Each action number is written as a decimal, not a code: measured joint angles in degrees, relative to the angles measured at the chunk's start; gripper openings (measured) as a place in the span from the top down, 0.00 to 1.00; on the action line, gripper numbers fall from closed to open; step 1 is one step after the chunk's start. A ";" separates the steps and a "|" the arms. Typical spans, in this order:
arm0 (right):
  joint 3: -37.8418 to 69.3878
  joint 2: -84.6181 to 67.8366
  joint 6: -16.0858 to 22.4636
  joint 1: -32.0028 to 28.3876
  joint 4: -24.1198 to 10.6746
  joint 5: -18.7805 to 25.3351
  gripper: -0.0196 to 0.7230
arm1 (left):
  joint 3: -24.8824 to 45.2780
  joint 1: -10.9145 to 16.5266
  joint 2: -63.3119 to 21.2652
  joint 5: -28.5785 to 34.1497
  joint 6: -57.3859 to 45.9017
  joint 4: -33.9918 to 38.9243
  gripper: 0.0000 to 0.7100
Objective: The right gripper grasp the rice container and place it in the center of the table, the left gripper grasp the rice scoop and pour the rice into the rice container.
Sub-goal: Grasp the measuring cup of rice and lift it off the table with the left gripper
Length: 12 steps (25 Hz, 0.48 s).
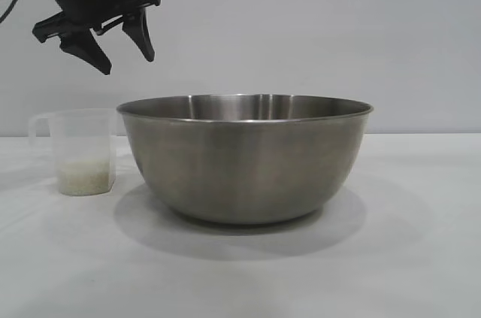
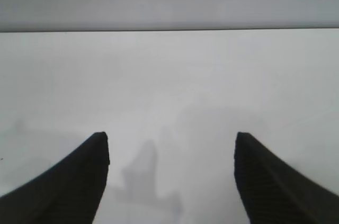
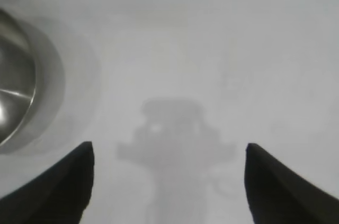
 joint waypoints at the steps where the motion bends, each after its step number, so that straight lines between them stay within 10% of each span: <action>1: 2.03 -2.83 0.00 0.00 -0.03 0.03 0.27 | 0.00 0.00 0.00 0.00 0.00 0.00 0.33; 12: 25.56 -32.46 0.04 0.00 -0.15 -5.50 0.27 | 0.00 0.00 0.00 0.10 0.00 0.00 0.33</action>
